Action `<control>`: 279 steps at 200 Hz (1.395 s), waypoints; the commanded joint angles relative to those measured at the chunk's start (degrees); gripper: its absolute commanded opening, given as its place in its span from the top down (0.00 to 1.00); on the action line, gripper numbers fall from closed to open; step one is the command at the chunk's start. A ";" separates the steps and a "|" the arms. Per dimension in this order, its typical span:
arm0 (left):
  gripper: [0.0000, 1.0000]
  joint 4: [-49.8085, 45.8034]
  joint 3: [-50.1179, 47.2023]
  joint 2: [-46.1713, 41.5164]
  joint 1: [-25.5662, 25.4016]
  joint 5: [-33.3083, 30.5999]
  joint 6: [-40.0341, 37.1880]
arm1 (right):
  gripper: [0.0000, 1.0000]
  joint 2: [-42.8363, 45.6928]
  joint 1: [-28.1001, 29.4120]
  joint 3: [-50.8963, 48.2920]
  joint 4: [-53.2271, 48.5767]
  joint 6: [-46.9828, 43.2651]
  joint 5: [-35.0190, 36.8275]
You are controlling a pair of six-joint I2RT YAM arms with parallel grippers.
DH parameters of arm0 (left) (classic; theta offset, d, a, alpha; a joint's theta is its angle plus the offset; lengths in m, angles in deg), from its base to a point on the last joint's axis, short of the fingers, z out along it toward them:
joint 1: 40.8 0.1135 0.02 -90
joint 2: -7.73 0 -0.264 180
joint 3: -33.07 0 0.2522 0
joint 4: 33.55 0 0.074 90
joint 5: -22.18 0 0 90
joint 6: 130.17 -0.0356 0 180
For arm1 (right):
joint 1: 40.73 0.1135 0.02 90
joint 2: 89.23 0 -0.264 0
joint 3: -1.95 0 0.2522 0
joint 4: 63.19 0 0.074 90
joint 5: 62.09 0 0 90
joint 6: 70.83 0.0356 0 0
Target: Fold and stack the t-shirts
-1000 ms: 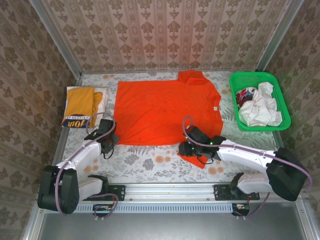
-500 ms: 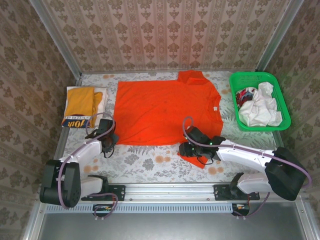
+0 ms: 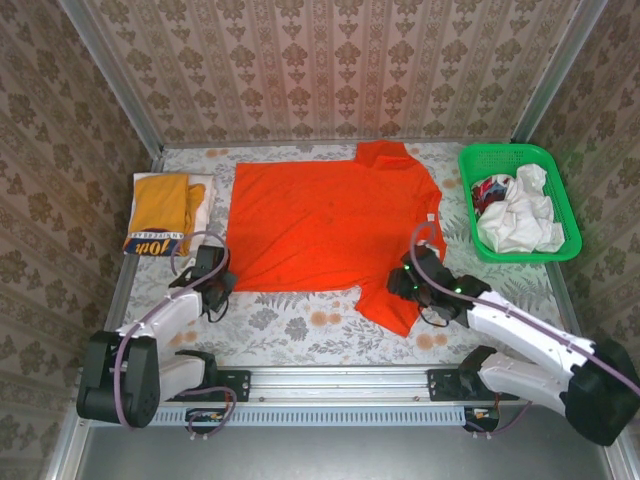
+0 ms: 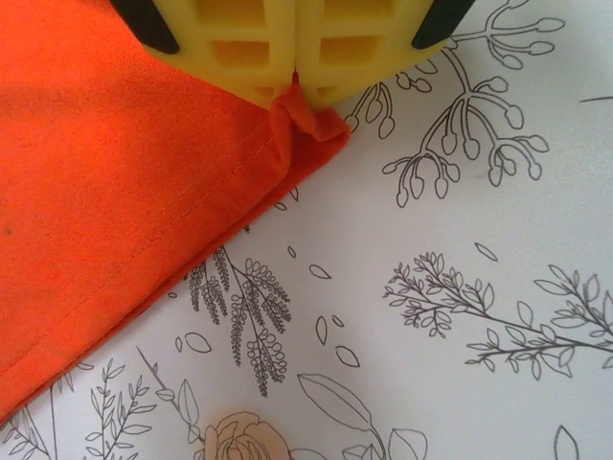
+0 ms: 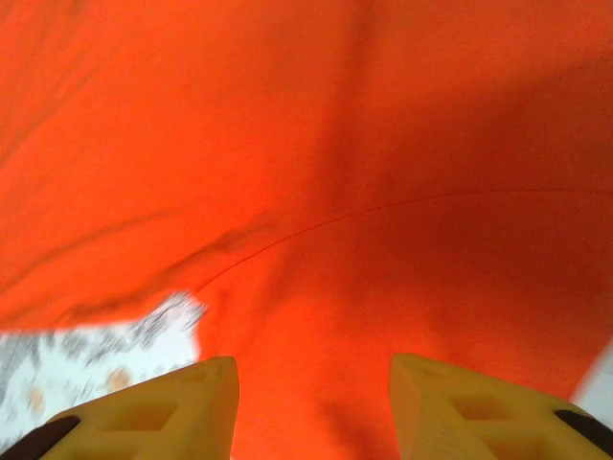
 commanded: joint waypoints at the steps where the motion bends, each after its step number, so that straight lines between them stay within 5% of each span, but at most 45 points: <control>1: 1.00 0.92 -0.98 -1.10 0.83 0.70 -1.05 | 0.54 3.35 -6.13 -3.34 -6.42 2.98 1.51; 36: 1.00 1.43 -0.98 -0.45 0.90 1.03 -1.20 | 0.53 1.80 -10.52 -5.14 -7.50 0.01 -2.59; 109: 1.00 0.74 -0.06 0.49 0.83 1.17 -1.83 | 0.64 -7.66 -10.72 -4.22 -4.91 -2.35 -4.30; 179: 1.00 0.24 0.77 1.56 0.85 1.07 -3.00 | 0.64 -12.16 -10.72 -1.59 -4.22 -4.61 -5.50; 279: 1.00 0.81 0.95 2.42 0.90 1.48 -3.33 | 0.63 -10.83 -10.29 -0.46 -2.77 -4.50 -2.78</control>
